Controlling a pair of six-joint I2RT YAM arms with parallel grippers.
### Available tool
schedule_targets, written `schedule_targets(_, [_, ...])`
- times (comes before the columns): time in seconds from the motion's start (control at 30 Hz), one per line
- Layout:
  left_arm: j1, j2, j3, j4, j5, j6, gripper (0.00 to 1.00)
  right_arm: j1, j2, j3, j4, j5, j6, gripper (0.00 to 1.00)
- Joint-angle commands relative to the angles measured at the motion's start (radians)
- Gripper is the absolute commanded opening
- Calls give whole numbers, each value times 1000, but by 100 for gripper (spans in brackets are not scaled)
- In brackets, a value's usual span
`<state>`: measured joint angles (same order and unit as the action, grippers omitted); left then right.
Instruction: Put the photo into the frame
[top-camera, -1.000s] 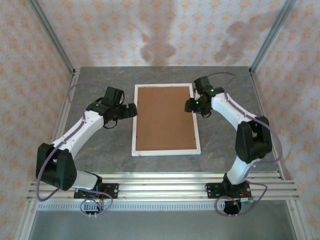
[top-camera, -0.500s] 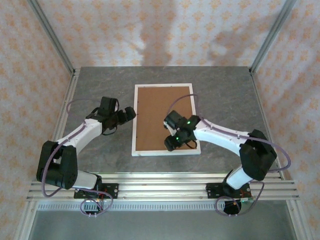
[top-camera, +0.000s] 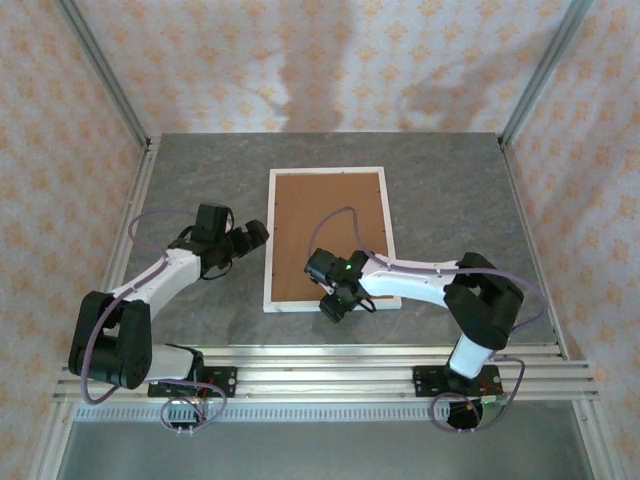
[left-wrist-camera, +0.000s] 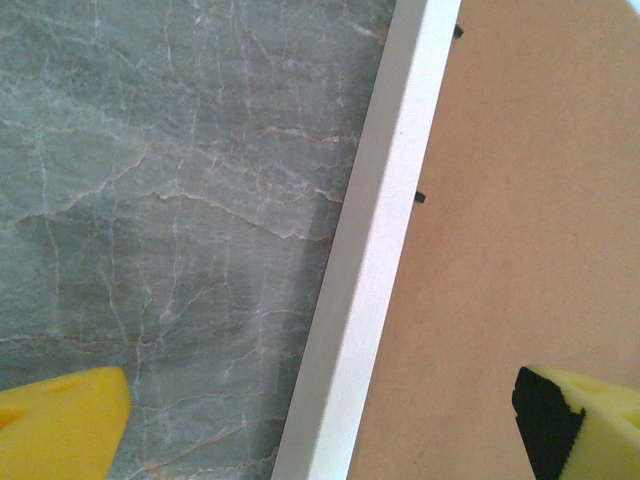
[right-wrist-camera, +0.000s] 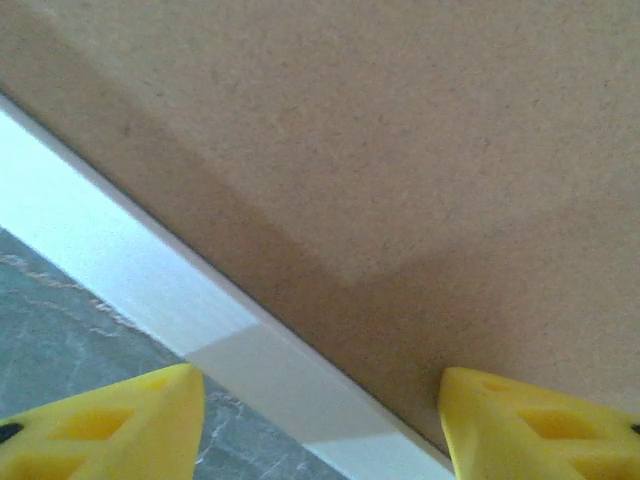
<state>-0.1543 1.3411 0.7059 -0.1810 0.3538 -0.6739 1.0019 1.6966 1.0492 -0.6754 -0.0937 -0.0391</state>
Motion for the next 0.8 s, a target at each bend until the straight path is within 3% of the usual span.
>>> schedule_targets(0.0, [9,-15,-20,49,0,-24,100,1,60,14,27,62,-8,60])
schedule_targets(0.07, [11,-11,-16,48,-11,-17,100,1,77,17,44,61,16,54])
schedule_targets(0.2, [43,-19,3,27,-29,2,100,1,131,67,82,-48,112,31])
schedule_targets(0.4, [137,-53,29,-25,-74,41,100,1,274,241,140,-136,238,30])
schedule_targets(0.5, [157,-55,50,-49,-70,47,100,0,362,373,168,-246,292,31])
schedule_targets(0.57, [157,-53,61,-59,-65,48,100,1,384,434,190,-273,314,38])
schedule_targets(0.67, [157,-57,73,-82,-60,47,100,-10,365,497,167,-224,301,54])
schedule_targets(0.77, [157,-73,65,-85,-52,34,100,-70,303,486,158,-210,298,59])
